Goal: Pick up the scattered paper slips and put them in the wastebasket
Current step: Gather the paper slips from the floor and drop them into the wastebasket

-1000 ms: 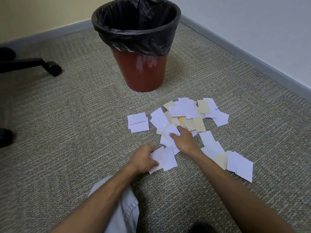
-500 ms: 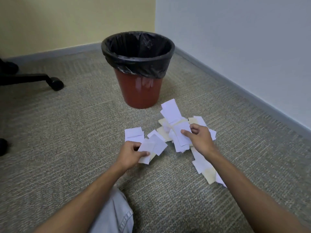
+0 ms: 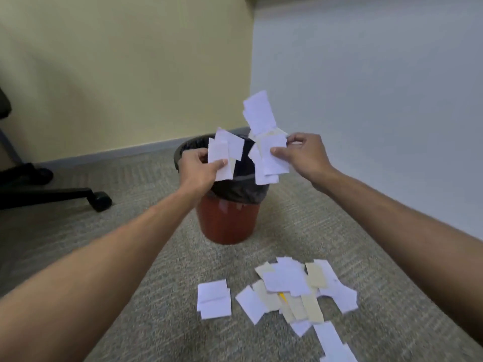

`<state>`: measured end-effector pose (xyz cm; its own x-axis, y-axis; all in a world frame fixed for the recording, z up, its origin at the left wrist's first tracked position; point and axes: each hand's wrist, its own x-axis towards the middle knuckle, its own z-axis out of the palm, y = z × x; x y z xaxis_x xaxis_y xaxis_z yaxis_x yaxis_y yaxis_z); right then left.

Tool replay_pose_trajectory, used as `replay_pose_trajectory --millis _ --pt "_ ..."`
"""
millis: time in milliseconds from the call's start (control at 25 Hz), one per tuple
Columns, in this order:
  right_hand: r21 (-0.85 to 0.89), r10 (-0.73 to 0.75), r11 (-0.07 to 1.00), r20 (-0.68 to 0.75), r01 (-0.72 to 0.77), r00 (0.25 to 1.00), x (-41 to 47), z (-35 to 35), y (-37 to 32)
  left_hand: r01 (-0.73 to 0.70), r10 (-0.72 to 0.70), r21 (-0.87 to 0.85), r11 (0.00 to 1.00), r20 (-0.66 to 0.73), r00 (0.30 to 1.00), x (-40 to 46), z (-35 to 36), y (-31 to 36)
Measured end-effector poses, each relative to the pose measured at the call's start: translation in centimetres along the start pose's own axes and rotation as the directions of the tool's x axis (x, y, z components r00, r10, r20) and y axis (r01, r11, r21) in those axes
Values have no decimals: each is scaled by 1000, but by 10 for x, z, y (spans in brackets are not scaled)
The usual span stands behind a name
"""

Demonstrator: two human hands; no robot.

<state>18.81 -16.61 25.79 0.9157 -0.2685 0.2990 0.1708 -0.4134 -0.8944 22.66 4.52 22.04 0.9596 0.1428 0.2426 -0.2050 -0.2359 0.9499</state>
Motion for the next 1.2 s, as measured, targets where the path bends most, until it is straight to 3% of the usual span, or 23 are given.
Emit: replay_pose_trajectory --millis 120,320,440,600,720,800,880,960,1000,1080,1200 --pt "-94 -54 994 -24 51 998 43 29 -7 26 -25 22 999 -58 998 39 12 5" --pt "-172 -77 983 -66 64 995 76 66 23 59 -22 272 960 -136 990 62 24 -18" --pt "-199 -66 978 -23 60 998 64 70 49 -55 121 400 915 -142 982 58 23 -36" --pt "-207 -227 956 -67 209 972 14 50 76 -289 406 444 848 -194 893 11 9 -61" --pt "-331 -321 890 33 314 946 -38 32 105 -340 433 442 830 -126 893 -44 1 -93" --pt "-371 -283 869 169 327 944 -70 30 139 -293 320 501 814 33 947 -75 -1 -129" --pt "-436 -122 853 367 286 922 -95 39 173 -176 44 629 757 220 975 -97 -3 -170" --pt "-542 71 783 565 306 822 -115 52 197 -120 -271 758 641 370 889 -112 -4 -202" --pt "-578 142 735 642 354 754 -124 60 206 -153 -360 794 588 427 829 -117 -4 -214" --pt "-619 203 628 715 471 669 -135 74 217 -246 -431 796 553 525 734 -124 -4 -230" --pt "-661 247 536 718 526 651 -148 91 229 -259 -455 751 607 596 662 -130 -10 -240"
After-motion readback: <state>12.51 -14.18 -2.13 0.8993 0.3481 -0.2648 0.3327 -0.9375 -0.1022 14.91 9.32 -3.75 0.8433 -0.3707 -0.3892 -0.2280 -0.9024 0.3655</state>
